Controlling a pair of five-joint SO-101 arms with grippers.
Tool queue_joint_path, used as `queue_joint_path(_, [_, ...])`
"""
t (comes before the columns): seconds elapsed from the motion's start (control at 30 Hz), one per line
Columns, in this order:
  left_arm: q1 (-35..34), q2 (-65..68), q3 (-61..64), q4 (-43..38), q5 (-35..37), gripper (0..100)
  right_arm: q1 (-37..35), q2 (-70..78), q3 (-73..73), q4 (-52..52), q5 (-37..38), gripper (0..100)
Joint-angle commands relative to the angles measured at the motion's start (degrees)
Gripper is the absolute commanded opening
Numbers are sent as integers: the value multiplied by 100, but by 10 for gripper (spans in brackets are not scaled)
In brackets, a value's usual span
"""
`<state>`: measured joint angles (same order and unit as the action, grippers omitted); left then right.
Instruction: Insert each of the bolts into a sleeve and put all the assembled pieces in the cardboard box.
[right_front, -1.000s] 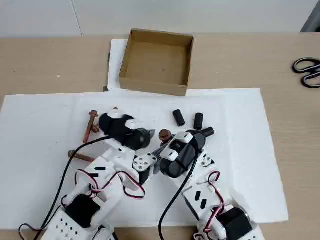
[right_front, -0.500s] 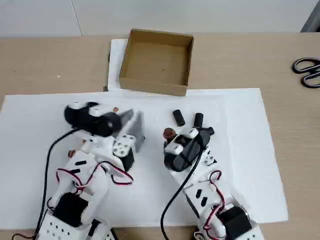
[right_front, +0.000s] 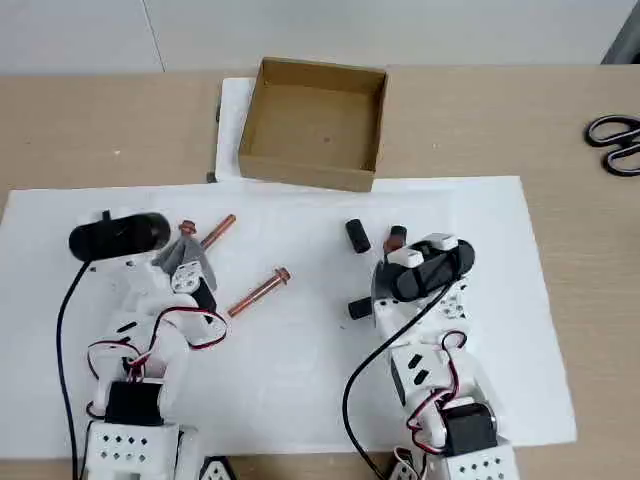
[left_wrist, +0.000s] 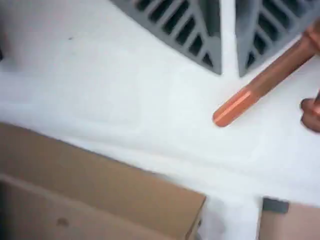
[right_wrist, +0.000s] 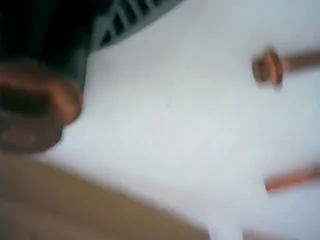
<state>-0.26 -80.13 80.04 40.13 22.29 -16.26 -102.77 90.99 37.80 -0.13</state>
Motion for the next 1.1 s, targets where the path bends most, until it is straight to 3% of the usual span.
queue_joint_path(0.0, [-35,-62,48,26,53,6,92,303,-141,-418,-97,3])
queue_joint_path(0.3, [26,-79,-338,668,-132,6,119,3116,-2391,-418,-862,3])
queue_joint_path(0.67, [35,-79,-374,782,-132,6,92,6519,-5081,-470,-853,3])
queue_joint_path(1.07, [35,-79,-338,782,-158,6,75,9833,-8993,-453,-853,3])
